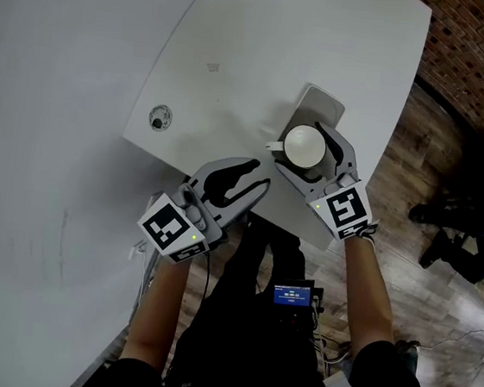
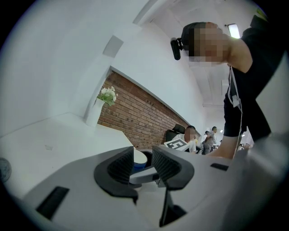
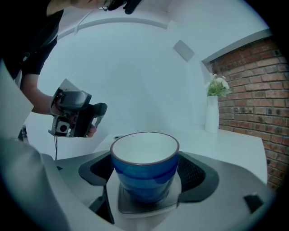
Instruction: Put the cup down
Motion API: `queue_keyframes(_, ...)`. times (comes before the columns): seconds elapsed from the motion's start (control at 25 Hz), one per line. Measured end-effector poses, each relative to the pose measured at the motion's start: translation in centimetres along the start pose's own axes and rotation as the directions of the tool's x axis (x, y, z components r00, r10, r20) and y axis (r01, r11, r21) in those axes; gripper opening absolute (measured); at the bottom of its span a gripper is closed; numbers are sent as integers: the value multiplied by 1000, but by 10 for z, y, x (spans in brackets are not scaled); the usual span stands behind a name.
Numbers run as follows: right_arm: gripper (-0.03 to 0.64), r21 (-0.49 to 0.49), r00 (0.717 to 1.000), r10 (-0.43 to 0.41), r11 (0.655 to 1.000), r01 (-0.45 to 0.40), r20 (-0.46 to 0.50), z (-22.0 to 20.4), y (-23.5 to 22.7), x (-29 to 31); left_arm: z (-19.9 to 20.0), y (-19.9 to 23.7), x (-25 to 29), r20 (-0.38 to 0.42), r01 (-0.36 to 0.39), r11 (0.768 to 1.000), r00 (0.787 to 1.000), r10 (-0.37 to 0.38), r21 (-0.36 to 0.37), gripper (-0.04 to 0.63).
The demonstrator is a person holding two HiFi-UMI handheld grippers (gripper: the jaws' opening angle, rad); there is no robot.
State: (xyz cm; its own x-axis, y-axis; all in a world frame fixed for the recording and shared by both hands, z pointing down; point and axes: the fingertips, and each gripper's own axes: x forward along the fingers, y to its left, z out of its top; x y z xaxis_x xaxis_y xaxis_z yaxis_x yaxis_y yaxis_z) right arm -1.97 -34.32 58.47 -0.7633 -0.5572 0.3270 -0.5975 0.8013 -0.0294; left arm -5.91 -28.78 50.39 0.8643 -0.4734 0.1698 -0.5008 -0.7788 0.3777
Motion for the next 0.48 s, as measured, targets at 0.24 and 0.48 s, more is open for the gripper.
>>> queue_keyframes(0.24,425,32,999,-30,999,31,-23,-2,-2,-19,4,-3,-5,5,-10,1000,1000,10,3,118)
queue_keyframes(0.48,425,84,998,-65,994,66,-10,3,0,-41,12,-12,-7,8,-1,1000,1000,1,23,118)
